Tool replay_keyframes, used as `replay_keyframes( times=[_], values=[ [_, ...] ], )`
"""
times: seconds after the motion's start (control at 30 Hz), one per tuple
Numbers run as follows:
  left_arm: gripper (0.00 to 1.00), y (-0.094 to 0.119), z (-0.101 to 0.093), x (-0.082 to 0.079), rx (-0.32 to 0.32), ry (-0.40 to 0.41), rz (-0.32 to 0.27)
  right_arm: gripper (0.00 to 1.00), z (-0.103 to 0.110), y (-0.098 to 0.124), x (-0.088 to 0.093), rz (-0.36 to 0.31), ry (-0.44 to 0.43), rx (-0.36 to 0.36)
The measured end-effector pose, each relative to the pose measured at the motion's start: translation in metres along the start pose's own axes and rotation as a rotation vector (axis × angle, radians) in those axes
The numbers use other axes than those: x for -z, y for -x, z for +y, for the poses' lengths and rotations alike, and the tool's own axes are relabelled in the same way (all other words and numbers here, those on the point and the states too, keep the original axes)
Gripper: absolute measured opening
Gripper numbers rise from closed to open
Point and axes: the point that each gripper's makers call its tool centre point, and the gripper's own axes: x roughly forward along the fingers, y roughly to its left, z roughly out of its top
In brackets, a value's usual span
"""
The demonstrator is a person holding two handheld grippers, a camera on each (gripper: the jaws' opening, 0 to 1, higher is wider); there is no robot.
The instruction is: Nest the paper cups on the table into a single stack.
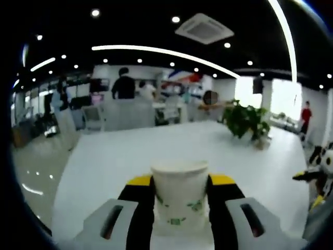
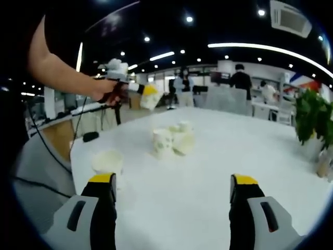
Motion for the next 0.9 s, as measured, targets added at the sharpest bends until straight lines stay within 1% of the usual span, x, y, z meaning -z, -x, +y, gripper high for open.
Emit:
replay_keyframes(
  times=[0.13, 0.23, 0.3, 0.4, 0.5, 0.63, 0.7, 0.83, 0.9],
  values=[
    [0.37, 0.002, -0.003, -0.005, 0.013, -0.001, -0.018, 0.92, -0.001, 0.000, -0.005, -0.024, -0.038, -0.002],
    [0.38, 0.005, -0.005, -0.007, 0.021, -0.007, -0.026, 0.96, 0.001, 0.000, -0.013, -0.058, -0.058, -0.020],
    [0.38, 0.007, -0.004, -0.008, 0.021, -0.006, -0.029, 1.00, 0.004, -0.001, -0.016, -0.068, -0.062, -0.037],
    [0.37, 0.010, -0.003, -0.010, 0.025, 0.007, -0.043, 1.00, 0.007, -0.002, -0.016, -0.062, -0.043, -0.051],
    [0.37, 0.011, -0.003, -0.012, 0.034, 0.014, -0.057, 1.00, 0.007, -0.002, -0.018, -0.066, -0.043, -0.052],
    [0.37, 0.013, -0.005, -0.015, 0.035, 0.008, -0.064, 1.00, 0.005, -0.002, -0.021, -0.071, -0.038, -0.043],
    [0.37, 0.013, -0.004, -0.016, 0.024, -0.019, -0.067, 1.00, 0.003, -0.001, -0.021, -0.072, -0.036, -0.040],
    [0.37, 0.015, -0.011, -0.014, 0.035, -0.015, -0.066, 1.00, 0.002, 0.002, -0.023, -0.071, -0.027, -0.032],
    [0.37, 0.015, -0.016, -0.016, 0.051, -0.027, -0.083, 1.00, 0.001, 0.002, -0.024, -0.086, -0.017, -0.031]
  ],
)
